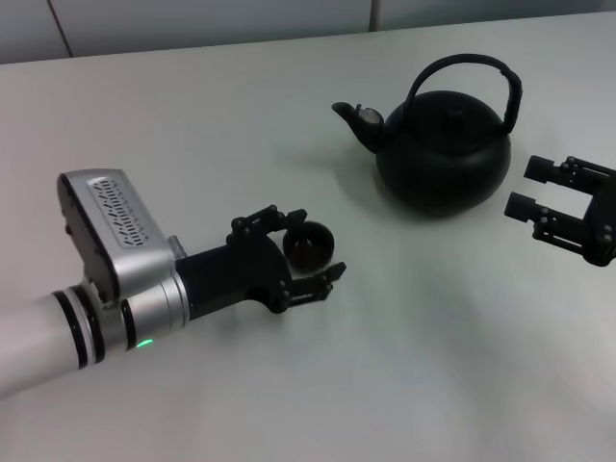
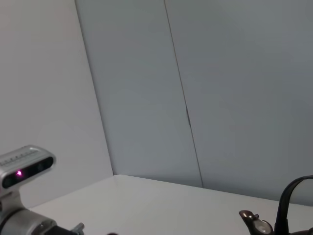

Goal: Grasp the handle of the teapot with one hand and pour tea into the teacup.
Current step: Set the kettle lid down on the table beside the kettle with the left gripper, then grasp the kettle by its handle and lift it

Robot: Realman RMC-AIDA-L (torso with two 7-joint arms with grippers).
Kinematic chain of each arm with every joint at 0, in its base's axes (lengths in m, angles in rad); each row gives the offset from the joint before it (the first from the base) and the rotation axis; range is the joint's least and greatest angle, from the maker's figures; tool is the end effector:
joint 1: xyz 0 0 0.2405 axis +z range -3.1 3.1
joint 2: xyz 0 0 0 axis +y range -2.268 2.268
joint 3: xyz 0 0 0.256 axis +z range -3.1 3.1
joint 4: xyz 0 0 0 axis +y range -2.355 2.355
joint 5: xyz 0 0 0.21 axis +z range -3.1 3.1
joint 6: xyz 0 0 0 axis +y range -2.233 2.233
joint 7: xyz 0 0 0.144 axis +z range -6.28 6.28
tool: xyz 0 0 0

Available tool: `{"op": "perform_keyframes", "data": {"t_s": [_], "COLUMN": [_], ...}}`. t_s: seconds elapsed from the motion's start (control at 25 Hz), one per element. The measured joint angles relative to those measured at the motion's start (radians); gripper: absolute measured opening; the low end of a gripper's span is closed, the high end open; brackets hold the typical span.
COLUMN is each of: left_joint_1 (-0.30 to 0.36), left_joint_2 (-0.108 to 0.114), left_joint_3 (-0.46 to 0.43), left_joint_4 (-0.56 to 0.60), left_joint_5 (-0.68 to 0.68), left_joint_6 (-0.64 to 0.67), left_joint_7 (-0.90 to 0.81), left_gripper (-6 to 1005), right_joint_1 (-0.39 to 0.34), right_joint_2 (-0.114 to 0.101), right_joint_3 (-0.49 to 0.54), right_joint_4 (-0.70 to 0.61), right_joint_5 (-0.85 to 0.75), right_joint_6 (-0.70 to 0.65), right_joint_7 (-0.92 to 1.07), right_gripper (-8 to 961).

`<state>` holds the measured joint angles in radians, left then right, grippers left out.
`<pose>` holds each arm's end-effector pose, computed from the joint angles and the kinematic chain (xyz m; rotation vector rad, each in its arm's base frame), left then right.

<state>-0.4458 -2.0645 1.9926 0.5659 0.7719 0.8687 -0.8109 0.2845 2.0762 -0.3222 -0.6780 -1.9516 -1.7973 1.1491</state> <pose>-0.2265 0.3050 -0.1262 -2.6855 -0.2447 -0.5977 0.3297 0.2485 0.0564 -2.3633 0.5827 0.9157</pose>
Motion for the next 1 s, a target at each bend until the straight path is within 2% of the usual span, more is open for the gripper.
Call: {"op": "perform_keyframes", "data": {"t_s": [0.12,0.4,0.56,0.68,0.76,0.8,0.88,1.0], "left_joint_1": [0.022,0.028,0.033,0.036,0.041,0.042,0.043,0.039], "left_joint_2": [0.000,0.005,0.024,0.056,0.086,0.090,0.117,0.142], "left_joint_3": [-0.033,-0.055,-0.061,-0.082,-0.163,-0.186,-0.331,-0.476], "left_joint_4": [0.023,0.029,0.029,0.031,0.039,0.042,0.064,0.106], "left_joint_5": [0.000,0.000,0.000,0.008,0.080,0.101,0.262,0.453], "left_joint_6": [0.019,0.094,0.203,0.321,0.434,0.450,0.536,0.605], "left_joint_7": [0.004,0.002,-0.002,-0.006,-0.049,-0.063,-0.172,-0.283], "left_gripper": [817,816,816,815,815,815,814,814], "right_joint_1": [0.003,-0.001,-0.006,-0.007,-0.008,-0.009,-0.011,-0.015], "right_joint_2": [0.000,0.000,0.000,-0.001,-0.001,-0.001,0.000,0.000], "right_joint_3": [-0.001,-0.001,0.002,0.001,0.001,0.001,0.000,0.002], "right_joint_4": [0.001,0.003,0.003,0.004,0.005,0.005,0.005,0.007], "right_joint_5": [-0.002,-0.005,-0.006,-0.006,-0.007,-0.007,-0.007,-0.007], "right_joint_6": [0.002,0.004,0.005,0.005,0.005,0.005,0.005,0.005], "right_joint_7": [0.000,0.000,-0.009,-0.011,-0.011,-0.011,-0.011,-0.011], "right_gripper": [621,622,622,622,622,622,622,622]}}
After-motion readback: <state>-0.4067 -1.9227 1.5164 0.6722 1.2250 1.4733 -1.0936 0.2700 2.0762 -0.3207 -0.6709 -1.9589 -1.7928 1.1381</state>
